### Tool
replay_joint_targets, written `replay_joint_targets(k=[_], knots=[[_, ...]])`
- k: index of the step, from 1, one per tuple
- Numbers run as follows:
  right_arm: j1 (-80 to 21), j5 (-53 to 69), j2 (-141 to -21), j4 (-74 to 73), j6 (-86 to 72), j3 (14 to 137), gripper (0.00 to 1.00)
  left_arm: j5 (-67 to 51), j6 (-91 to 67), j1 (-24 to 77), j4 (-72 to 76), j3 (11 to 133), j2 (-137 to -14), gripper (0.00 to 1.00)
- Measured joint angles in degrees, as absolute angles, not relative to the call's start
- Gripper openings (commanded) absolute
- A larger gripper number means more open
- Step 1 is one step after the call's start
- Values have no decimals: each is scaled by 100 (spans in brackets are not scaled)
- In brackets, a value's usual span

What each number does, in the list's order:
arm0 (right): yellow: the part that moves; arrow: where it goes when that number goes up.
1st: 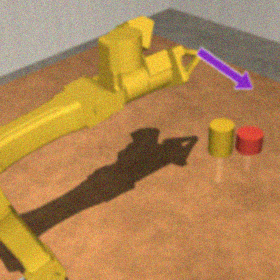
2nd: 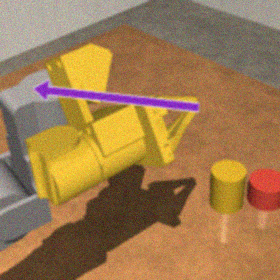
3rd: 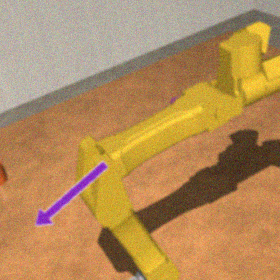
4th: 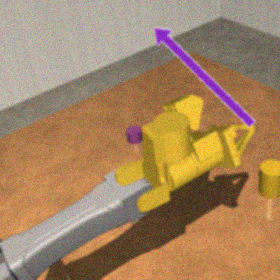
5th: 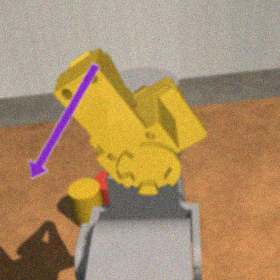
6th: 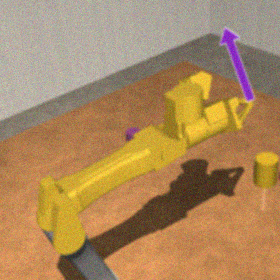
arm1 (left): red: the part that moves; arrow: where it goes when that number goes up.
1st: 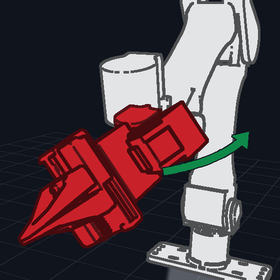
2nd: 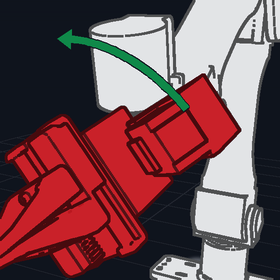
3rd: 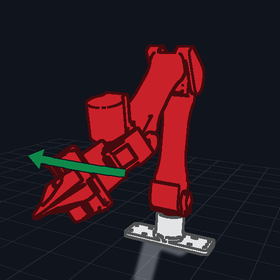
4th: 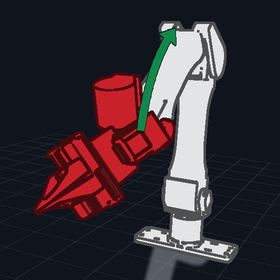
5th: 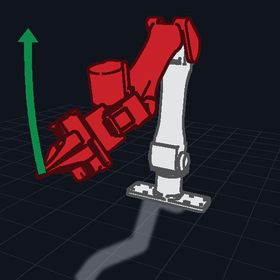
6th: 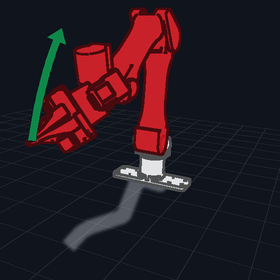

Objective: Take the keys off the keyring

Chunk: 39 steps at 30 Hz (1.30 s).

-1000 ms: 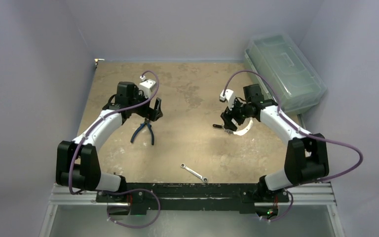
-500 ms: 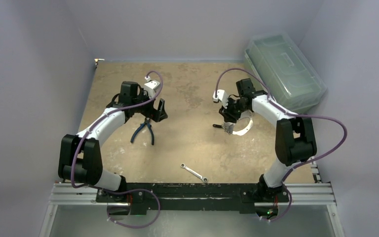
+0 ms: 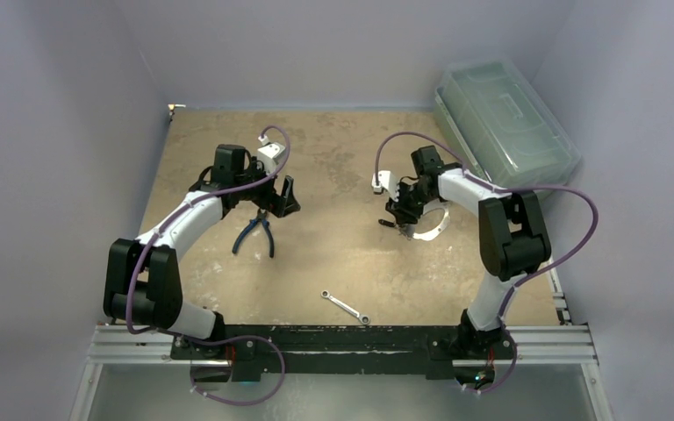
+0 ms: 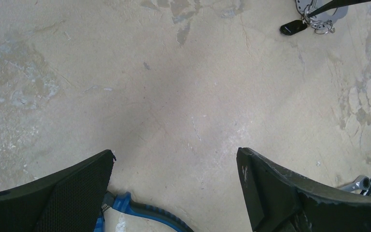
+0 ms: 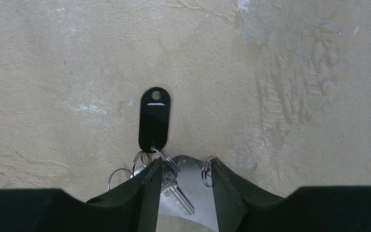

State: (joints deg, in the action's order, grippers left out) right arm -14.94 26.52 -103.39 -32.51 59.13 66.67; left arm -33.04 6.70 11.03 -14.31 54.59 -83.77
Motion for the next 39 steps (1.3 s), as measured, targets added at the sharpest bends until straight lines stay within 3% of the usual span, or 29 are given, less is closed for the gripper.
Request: replay_joint_targets(k=[4,13,27,34,39], knots=[[-1577,2657,-10451,-3258,6060,6667,34,-3347,672,1103,-1433,5459,-8377,99],[-1728,2985,-10486,-3503,6261,6790,0,-3437,716,1103,-1439,5468,-8377,99],[-1992,4615,-10416,-4095,5476,7520,0,-4250,707,1293,-1061,5354,-8379,99],[-1992,5205,-10245,-4158,5085,7524,0,-4602,526,1959,12,4834,-8388,87],[-1992,5450,-10018,-4154,4786,7529,0,-4781,423,2506,878,4654,-8639,86]])
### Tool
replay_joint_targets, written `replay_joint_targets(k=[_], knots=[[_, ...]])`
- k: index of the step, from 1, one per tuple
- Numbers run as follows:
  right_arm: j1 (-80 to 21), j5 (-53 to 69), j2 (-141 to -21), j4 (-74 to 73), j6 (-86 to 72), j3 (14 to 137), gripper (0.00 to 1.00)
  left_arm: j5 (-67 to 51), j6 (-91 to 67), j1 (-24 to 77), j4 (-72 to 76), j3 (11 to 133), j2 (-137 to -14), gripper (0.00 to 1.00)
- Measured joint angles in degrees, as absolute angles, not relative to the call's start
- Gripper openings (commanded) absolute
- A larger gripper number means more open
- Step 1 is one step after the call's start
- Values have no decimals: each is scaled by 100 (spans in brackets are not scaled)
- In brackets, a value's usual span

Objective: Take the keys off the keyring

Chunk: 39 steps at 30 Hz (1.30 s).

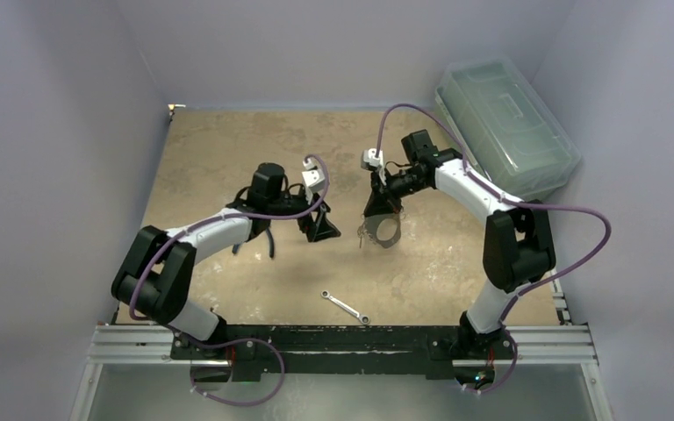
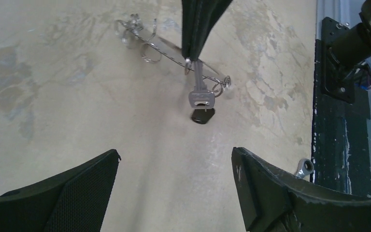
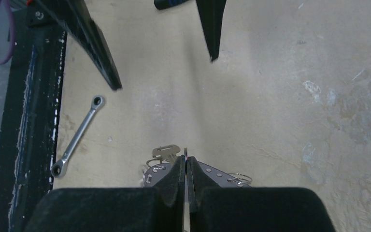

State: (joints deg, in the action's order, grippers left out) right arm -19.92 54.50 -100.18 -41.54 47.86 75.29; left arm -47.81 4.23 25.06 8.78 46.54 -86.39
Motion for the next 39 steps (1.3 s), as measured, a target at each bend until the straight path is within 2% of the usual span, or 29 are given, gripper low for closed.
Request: replay_joint_targets(k=[6,8,13,19,21,29,34,35,37,38,39], knots=[[-1992,5662,-9797,-4021,4375,7531,0,-4825,104,3081,1925,4222,-8947,88],[-1992,5682,-9797,-3977,4265,7531,0,-4814,8,3251,2165,4195,-9085,82],[-1992,5806,-9797,-3911,4091,7531,0,-4783,-176,3409,2587,4200,-9301,61],[-1992,5983,-9797,-3907,3957,7531,0,-4775,-451,3415,3028,4198,-9428,57],[-1992,6023,-9797,-3929,3957,7531,0,-4775,-545,3415,3236,4195,-9428,49],[-1986,6176,-9797,-4097,3968,7706,0,-4939,-757,3415,3653,4169,-9502,0],[-1988,6246,-9806,-4261,3981,7826,1,-5140,-836,3409,3653,4147,-9472,0],[-1988,6254,-9821,-4292,3977,7861,3,-5175,-904,3404,3660,4136,-9450,0],[-1992,6259,-9832,-4283,3942,7894,16,-5236,-1050,3369,3682,4132,-9400,0],[-1992,6259,-9832,-4261,3894,7896,27,-5266,-1155,3345,3708,4132,-9371,0],[-1992,6257,-9832,-4211,3833,7896,42,-5306,-1238,3328,3721,4132,-9351,0]])
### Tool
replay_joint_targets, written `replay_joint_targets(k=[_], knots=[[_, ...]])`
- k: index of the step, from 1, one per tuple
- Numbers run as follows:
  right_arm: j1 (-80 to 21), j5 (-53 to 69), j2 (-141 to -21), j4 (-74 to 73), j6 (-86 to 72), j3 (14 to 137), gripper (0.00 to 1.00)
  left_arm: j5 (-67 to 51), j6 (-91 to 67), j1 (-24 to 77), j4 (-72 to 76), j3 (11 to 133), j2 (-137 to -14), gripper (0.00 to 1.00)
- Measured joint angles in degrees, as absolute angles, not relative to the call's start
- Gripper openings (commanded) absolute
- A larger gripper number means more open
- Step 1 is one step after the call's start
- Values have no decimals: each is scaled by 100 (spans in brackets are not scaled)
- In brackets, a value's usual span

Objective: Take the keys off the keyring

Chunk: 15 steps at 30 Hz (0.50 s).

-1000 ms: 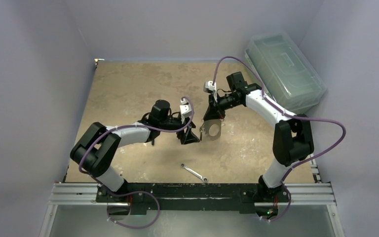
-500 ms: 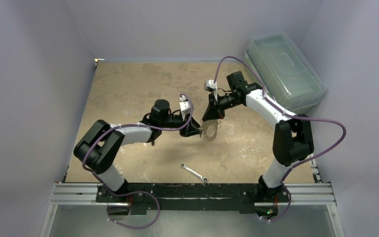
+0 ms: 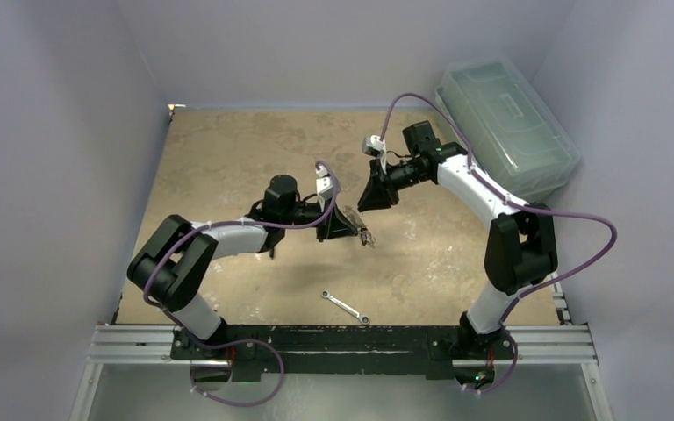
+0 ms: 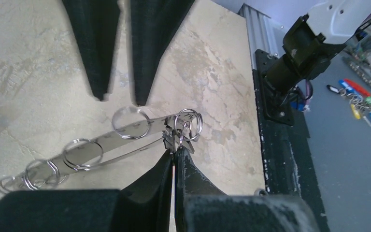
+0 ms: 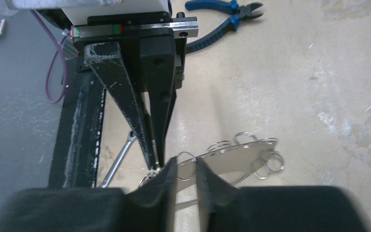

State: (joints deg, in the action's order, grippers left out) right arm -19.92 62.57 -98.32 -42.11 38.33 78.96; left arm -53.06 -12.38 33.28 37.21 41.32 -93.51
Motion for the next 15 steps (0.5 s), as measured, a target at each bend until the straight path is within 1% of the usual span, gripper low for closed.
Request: replay_joint_targets(k=[1,2,5,7,8,13,15], knots=[[-1992,6243,-9832,-4145,3756,7896,53,-5354,-1319,3299,3730,4134,-9327,0],[-1992,6224,-9832,-4071,3660,7896,60,-5391,-1413,3271,3743,4132,-9308,0],[-1979,6069,-9832,-3671,3286,7876,76,-5472,-1658,3151,3809,4132,-9297,0],[-1929,5986,-9832,-3435,3063,7824,85,-5487,-1767,3057,3809,4134,-9297,0],[-1887,5970,-9832,-3371,3004,7802,91,-5487,-1820,3004,3802,4132,-9297,0],[-1406,6106,-9817,-3194,2978,7575,99,-5487,-2008,2794,3798,4132,-9297,0],[-1306,6132,-9758,-3135,3096,7341,99,-5489,-2078,2724,3798,4132,-9297,0]])
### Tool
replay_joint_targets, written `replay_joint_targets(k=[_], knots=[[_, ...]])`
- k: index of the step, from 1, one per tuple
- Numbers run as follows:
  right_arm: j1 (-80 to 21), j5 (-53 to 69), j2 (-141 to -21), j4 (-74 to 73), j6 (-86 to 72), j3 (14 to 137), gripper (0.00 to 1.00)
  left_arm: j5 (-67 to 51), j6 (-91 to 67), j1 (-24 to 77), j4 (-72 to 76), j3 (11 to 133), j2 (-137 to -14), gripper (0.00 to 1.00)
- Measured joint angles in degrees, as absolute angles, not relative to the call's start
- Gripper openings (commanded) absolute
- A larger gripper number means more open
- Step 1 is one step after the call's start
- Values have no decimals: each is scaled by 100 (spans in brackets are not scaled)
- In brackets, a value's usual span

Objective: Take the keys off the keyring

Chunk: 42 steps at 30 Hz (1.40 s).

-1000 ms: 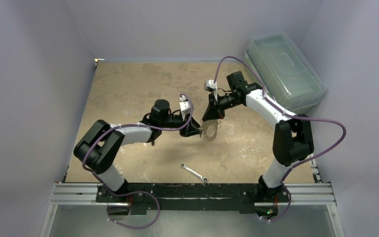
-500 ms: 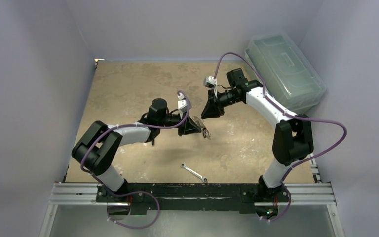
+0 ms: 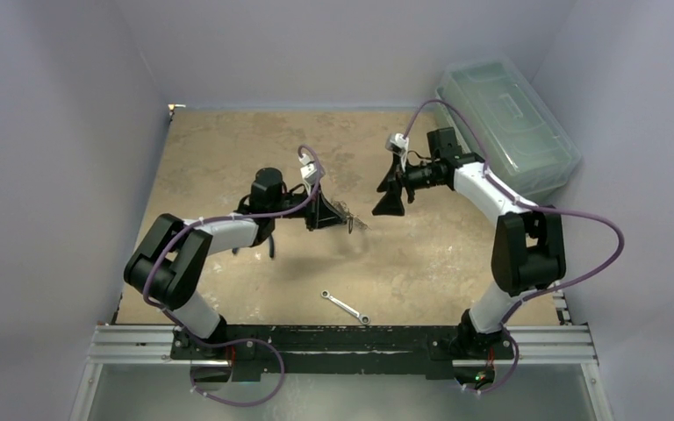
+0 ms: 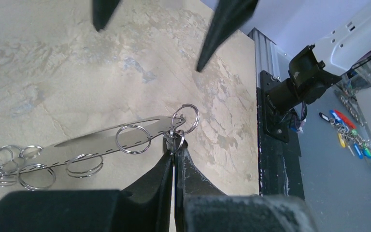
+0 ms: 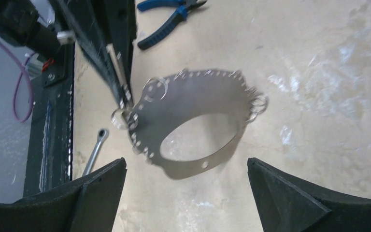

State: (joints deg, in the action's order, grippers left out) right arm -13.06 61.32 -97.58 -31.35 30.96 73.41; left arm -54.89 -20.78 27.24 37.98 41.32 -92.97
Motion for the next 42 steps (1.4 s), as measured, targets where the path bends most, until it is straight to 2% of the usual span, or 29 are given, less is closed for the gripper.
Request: replay_joint_targets(k=[6,13,19,21,29,31,32,33,34,37,42], knots=[[-1380,6261,-9273,-2403,3216,6276,99,-5489,-2296,2596,3811,4132,-9297,0],[-1761,5951,-8418,344,2561,4493,99,-5489,-2497,2589,3835,4134,-9297,0],[-2152,5443,-8545,1931,2467,4036,99,-5489,-2600,2589,3848,4134,-9297,0],[-2241,5290,-8604,2298,2512,3931,95,-5489,-2604,2589,3848,4134,-9297,0],[-2488,4814,-8978,3249,2786,3688,63,-5518,-2729,2589,3850,4158,-9297,0],[-2517,4735,-9070,3452,2799,3653,42,-5520,-2753,2589,3850,4171,-9297,0],[-2526,4729,-9085,3566,2762,3614,28,-5524,-2759,2589,3848,4176,-9297,0],[-2530,4724,-9085,3664,2755,3581,9,-5522,-2770,2589,3846,4178,-9297,0],[-2541,4718,-9085,3752,2746,3564,0,-5524,-2773,2587,3844,4178,-9297,0],[-2550,4718,-9011,4206,2724,3546,0,-5470,-2773,2530,3793,4209,-9297,0],[-2563,4672,-8724,3789,2598,3557,0,-5448,-2679,2353,3564,4316,-9284,0]])
